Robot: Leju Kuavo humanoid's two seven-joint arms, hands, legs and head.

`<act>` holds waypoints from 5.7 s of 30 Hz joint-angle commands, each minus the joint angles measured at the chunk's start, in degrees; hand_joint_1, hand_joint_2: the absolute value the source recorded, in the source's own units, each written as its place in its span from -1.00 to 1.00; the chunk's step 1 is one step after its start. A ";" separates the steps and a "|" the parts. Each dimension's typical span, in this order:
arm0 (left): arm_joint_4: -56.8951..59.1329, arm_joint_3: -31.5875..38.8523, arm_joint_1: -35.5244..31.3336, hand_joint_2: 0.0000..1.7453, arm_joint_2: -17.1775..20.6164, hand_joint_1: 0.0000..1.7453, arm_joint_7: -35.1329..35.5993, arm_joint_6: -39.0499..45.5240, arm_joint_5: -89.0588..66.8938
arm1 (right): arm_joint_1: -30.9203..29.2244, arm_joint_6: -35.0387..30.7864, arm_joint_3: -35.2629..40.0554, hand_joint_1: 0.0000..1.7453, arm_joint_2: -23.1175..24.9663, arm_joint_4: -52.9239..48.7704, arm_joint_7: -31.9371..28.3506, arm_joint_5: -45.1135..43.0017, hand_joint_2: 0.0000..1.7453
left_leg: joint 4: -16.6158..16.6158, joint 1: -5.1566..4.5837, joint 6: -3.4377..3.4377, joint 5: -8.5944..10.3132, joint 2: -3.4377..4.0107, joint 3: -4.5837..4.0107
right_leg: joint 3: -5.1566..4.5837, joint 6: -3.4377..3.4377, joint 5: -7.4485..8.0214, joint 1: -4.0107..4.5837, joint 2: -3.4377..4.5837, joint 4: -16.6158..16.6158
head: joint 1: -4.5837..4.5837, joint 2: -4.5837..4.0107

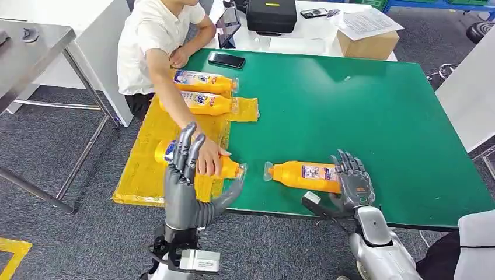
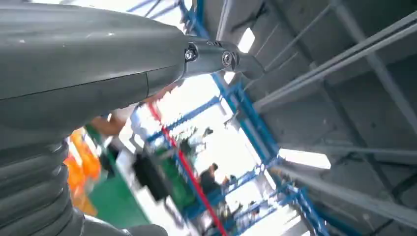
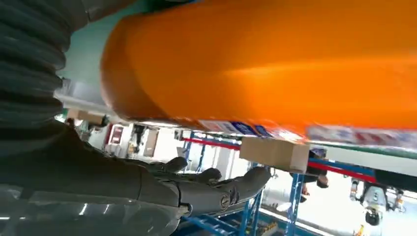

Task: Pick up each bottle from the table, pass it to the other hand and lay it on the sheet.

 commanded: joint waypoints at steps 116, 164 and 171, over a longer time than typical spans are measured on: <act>27.63 -1.48 -7.68 1.00 0.79 -1.00 16.19 -21.66 63.99 | 7.10 12.41 19.19 1.00 16.47 -10.76 -24.47 -50.32 1.00 | -0.06 0.26 -0.24 -0.57 0.57 0.57 | 0.44 -0.37 -0.32 0.25 0.71 -0.05 | 0.02 0.00; 40.02 10.39 -19.11 1.00 10.22 1.00 17.51 -11.92 3.89 | 21.68 -8.96 -15.77 -1.00 21.24 -45.46 -36.79 -31.93 1.00 | -0.01 0.15 -0.21 -0.42 0.42 0.16 | -0.01 -0.34 -0.26 0.13 0.59 0.09 | 0.07 0.00; 40.02 10.39 -19.11 1.00 10.22 1.00 17.51 -11.92 3.89 | 21.68 -8.96 -15.77 -1.00 21.24 -45.46 -36.79 -31.93 1.00 | -0.04 0.21 -0.23 -0.40 0.35 0.24 | 0.13 -0.32 -0.28 0.19 0.50 0.00 | 0.04 0.00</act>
